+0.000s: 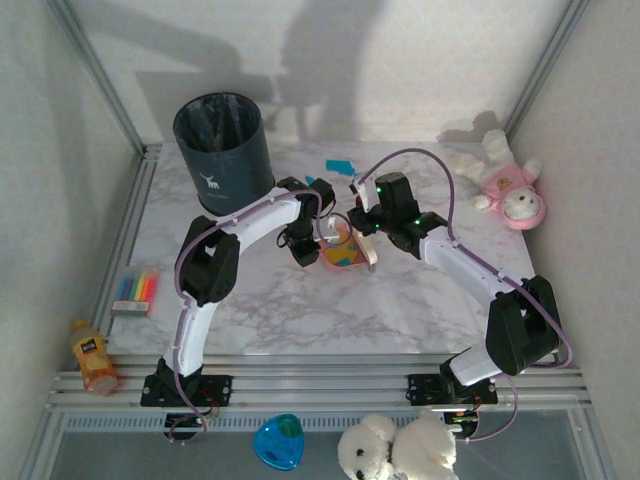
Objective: Sweep away the paper scraps from the table
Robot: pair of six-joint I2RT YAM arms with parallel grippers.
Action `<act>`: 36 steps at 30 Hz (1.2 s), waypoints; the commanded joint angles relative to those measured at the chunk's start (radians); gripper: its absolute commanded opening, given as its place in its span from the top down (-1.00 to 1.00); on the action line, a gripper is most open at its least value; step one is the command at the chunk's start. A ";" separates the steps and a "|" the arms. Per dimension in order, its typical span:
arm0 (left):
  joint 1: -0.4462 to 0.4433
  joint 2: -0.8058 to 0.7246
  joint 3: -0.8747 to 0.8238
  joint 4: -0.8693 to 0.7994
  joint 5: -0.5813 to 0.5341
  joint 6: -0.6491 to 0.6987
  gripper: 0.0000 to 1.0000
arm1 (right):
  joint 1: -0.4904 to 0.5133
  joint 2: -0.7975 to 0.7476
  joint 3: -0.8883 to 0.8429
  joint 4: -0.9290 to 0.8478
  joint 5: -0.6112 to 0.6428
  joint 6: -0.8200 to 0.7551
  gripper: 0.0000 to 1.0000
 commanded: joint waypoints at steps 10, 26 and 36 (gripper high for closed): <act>-0.008 -0.011 -0.019 -0.016 -0.007 -0.020 0.72 | 0.013 -0.058 -0.005 0.015 -0.001 0.019 1.00; -0.003 -0.060 -0.089 0.082 0.011 -0.027 0.72 | 0.012 -0.113 -0.028 0.003 0.113 0.027 1.00; 0.028 -0.139 -0.166 0.227 0.134 -0.067 0.75 | 0.004 -0.202 -0.076 0.023 0.299 0.043 1.00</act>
